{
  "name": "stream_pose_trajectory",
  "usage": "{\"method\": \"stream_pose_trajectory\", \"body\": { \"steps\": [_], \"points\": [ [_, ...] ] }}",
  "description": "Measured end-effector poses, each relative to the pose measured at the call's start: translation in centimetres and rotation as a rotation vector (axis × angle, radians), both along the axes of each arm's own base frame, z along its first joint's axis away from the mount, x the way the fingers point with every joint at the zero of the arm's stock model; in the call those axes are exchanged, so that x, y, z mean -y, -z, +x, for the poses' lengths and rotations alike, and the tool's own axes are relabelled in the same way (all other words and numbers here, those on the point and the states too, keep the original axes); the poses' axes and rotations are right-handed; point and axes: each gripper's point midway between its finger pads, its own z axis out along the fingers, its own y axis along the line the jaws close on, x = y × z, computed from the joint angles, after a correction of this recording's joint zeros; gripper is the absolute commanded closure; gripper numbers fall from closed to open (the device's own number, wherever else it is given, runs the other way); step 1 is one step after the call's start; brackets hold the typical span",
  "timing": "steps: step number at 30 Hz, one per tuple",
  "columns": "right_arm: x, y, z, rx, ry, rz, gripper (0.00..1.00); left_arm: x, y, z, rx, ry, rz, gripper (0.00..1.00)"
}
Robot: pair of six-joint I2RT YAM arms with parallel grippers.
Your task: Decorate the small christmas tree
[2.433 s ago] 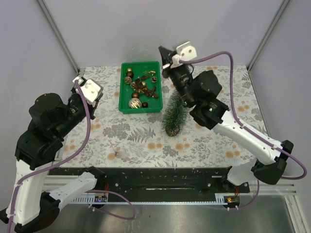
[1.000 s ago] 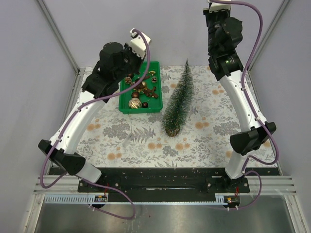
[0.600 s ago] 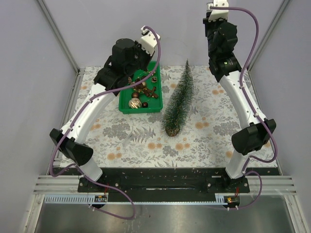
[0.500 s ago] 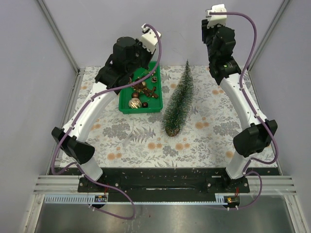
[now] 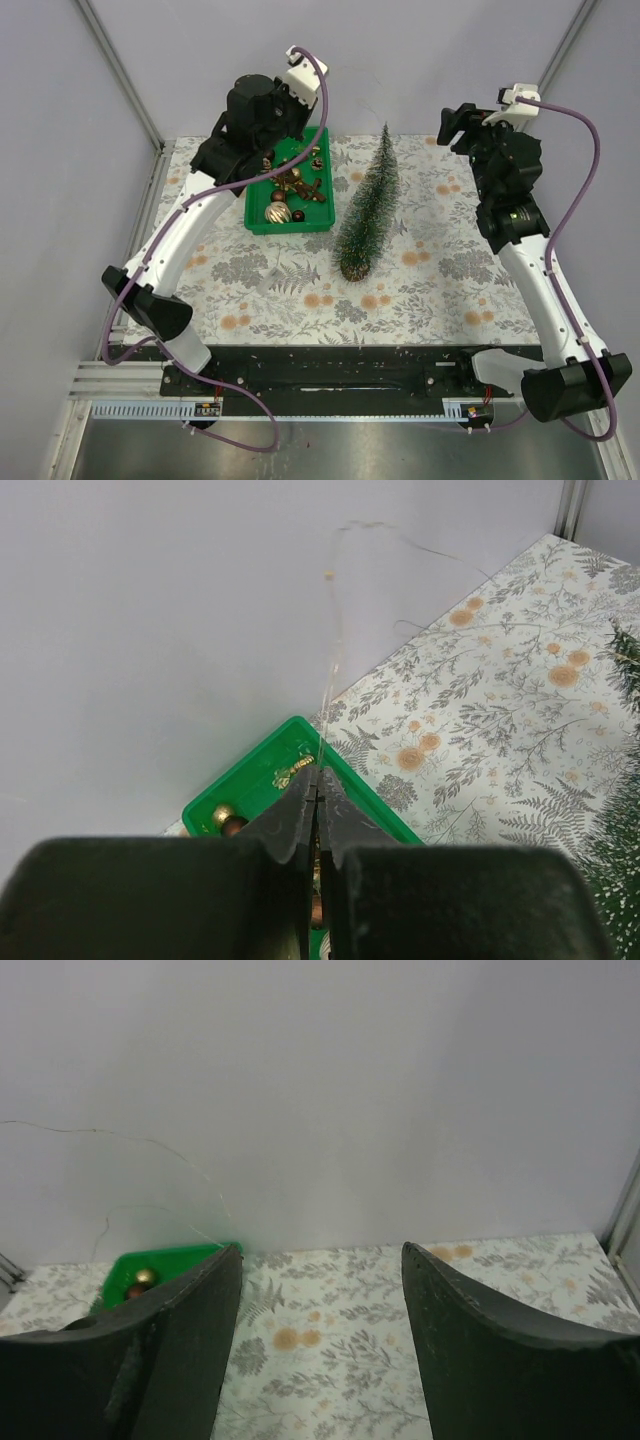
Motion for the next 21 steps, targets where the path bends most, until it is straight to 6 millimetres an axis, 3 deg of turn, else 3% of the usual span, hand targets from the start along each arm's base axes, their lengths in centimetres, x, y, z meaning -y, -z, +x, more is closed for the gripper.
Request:
{"method": "stream_pose_trajectory", "body": {
  "steps": [4, 8, 14, 21],
  "points": [
    [-0.7, -1.9, -0.8, 0.049, -0.045, 0.036, 0.25, -0.5, -1.4, -0.8, 0.020, 0.000, -0.013, 0.96],
    [-1.6, -0.7, -0.8, 0.018, -0.092, 0.037, 0.25, -1.3, -3.4, -2.2, 0.051, 0.002, -0.032, 0.96],
    [-1.7, 5.1, -3.6, -0.108, -0.126, 0.057, 0.25, -2.5, -6.3, -4.9, 0.104, 0.013, -0.059, 0.96],
    [-1.7, 12.0, -6.3, -0.268, -0.143, 0.074, 0.25, -2.4, -6.9, -5.7, 0.113, 0.023, -0.065, 0.96]
  ]
}}
